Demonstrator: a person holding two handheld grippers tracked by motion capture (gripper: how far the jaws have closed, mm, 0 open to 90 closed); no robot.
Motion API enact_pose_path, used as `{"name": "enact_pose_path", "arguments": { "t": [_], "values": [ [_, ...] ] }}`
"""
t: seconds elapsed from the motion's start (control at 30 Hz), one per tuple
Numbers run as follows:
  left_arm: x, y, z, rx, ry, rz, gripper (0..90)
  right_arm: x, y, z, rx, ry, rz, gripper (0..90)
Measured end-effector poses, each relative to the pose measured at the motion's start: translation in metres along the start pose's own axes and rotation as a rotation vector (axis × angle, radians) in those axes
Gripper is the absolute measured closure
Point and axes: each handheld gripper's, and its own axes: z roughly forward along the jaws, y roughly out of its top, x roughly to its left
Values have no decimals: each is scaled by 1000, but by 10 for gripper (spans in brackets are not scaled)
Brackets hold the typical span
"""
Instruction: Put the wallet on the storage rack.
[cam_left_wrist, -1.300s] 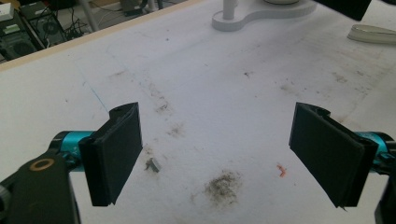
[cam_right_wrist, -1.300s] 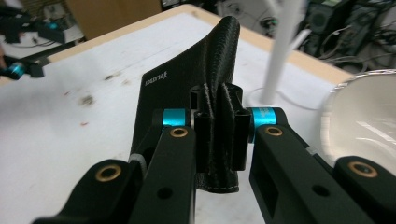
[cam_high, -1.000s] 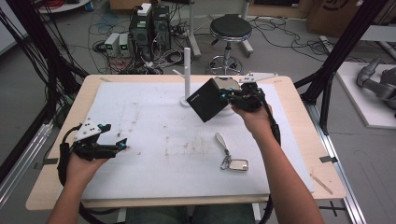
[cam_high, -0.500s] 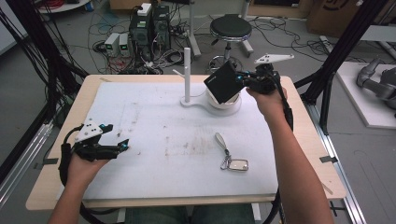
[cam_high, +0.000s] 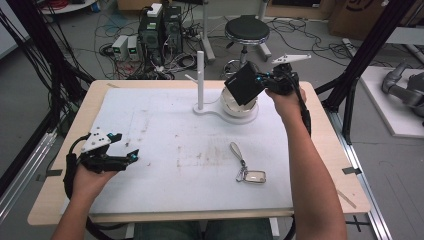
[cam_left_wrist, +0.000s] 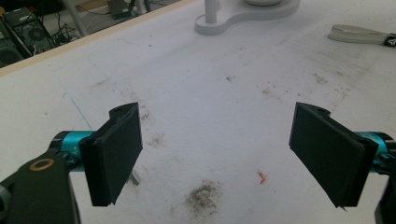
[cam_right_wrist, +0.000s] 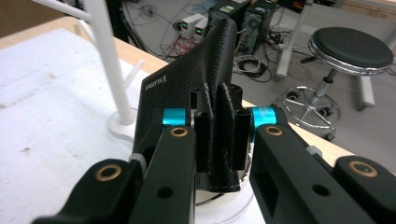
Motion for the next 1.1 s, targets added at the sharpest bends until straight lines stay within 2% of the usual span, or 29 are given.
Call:
{"name": "enact_pose_path", "arguments": {
  "t": [0.23, 0.4, 0.57, 0.9, 1.03, 1.1],
  "values": [
    [1, -1, 0, 1, 5, -3, 171, -4, -6, 20, 43, -33, 2, 849],
    [1, -2, -1, 6, 4, -1, 171, -6, -8, 28, 63, -51, 0, 849],
    [1, -2, -1, 7, 4, -5, 171, -6, -10, 32, 63, -83, -26, 849],
    [0, -2, -1, 3, 4, -7, 171, 2, -10, 37, 87, -103, -58, 848],
    [0, -2, -1, 3, 2, -6, 171, 2, -10, 38, 92, -109, -57, 849],
    [0, -2, 0, 3, 1, -7, 171, 1, -11, 38, 91, -117, -78, 848]
  ]
}}
